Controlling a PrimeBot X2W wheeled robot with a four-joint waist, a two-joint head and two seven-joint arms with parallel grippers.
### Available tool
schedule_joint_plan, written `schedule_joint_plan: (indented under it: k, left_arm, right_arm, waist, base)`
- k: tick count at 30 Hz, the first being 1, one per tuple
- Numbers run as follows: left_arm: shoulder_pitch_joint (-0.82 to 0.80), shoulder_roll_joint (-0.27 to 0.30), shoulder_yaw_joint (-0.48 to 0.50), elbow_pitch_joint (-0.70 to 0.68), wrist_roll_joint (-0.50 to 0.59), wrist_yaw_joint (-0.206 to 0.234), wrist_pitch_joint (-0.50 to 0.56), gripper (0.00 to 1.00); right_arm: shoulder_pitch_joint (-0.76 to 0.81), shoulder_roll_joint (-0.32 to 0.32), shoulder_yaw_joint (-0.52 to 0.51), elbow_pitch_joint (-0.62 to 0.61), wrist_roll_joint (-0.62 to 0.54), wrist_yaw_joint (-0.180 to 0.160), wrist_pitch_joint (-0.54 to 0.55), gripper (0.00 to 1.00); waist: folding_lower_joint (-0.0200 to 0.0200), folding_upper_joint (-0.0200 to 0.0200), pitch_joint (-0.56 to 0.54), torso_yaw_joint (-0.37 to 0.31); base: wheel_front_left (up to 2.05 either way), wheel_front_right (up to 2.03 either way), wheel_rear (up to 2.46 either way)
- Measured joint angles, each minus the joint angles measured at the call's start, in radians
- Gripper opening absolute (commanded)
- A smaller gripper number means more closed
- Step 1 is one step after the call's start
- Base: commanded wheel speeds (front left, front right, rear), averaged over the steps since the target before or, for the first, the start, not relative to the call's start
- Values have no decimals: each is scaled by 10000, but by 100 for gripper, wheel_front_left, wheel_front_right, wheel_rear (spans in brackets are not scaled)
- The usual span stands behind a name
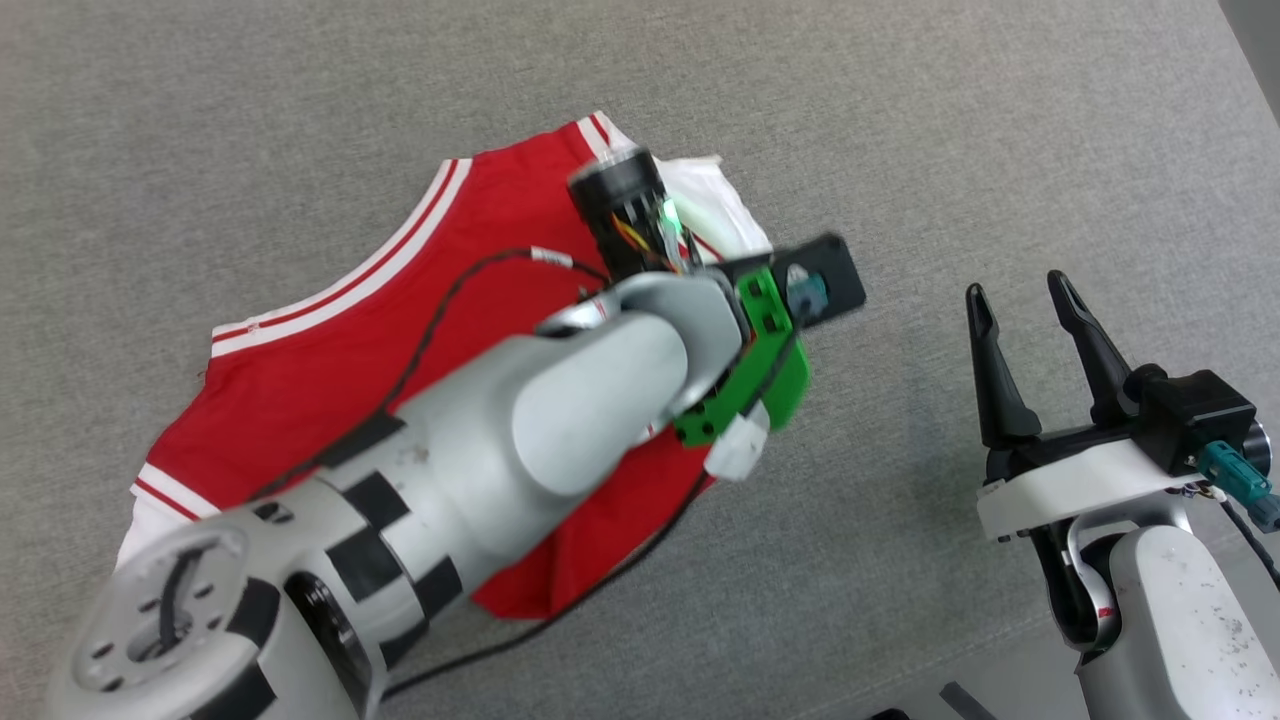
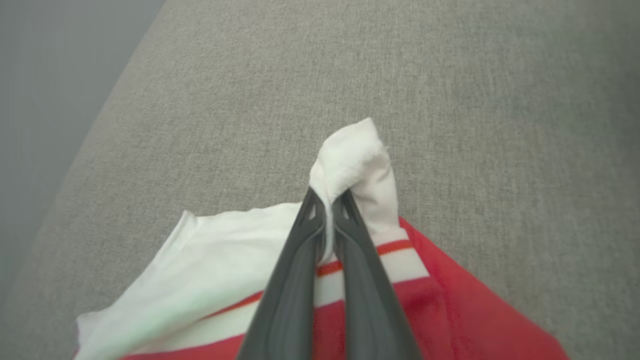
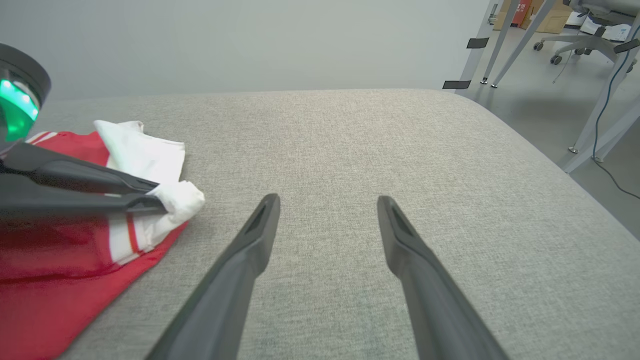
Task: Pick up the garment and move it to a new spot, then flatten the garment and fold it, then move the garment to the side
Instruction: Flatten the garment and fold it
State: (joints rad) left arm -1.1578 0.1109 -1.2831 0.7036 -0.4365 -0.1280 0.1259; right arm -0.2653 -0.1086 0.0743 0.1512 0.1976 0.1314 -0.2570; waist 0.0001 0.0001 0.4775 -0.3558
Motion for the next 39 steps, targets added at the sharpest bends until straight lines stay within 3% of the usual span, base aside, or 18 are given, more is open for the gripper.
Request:
schedule_joint_plan:
  k: [5, 6, 7, 18, 25, 29, 33, 39]
  left_arm:
    - [583, -232, 36, 10, 428, 4, 94, 0]
    - [593, -251, 44, 19, 426, 4, 65, 45]
    - [593, -267, 42, 29, 437, 4, 6, 100]
    - [65, -527, 291, 150, -65, 130, -3296, 100]
    - [820, -351, 1174, -784, -104, 1685, -3816, 100]
    - [1761, 562, 2169, -2222, 46, 2704, -3820, 100]
    - [2949, 1580, 3083, -3465, 265, 3507, -3820, 100]
    - [4799, 2652, 4470, -4963, 372, 4567, -3820, 100]
  right_arm:
    - [-29, 23, -52, 4, -35, 0, 0, 100]
    - [-29, 27, -59, 8, -58, 0, 0, 100]
    - [-29, 31, -75, 13, -84, 0, 0, 100]
    - [278, -291, -462, 73, -222, 0, 0, 100]
    - [682, -506, -497, 86, -305, 0, 0, 100]
    - [881, -570, -520, 100, -311, 0, 0, 100]
    - [1104, -598, -571, 140, -351, 0, 0, 100]
    - [1366, -686, -616, 167, -351, 0, 0, 100]
  waist:
    - [0, 0, 177, -128]
    - [0, 0, 172, -119]
    - [0, 0, 160, -97]
    - [-1, 0, -585, 626]
    - [-1, 0, -1369, 1359]
    - [-1, 0, -1831, 1772]
    - [-1, 0, -2288, 2145]
    - [-1, 0, -2885, 2609]
  base:
    - [0, 0, 0]
    - [0, 0, 0]
    - [0, 0, 0]
    - [0, 0, 0]
    - [0, 0, 0]
    - [0, 0, 0]
    - [0, 0, 0]
    - [0, 0, 0]
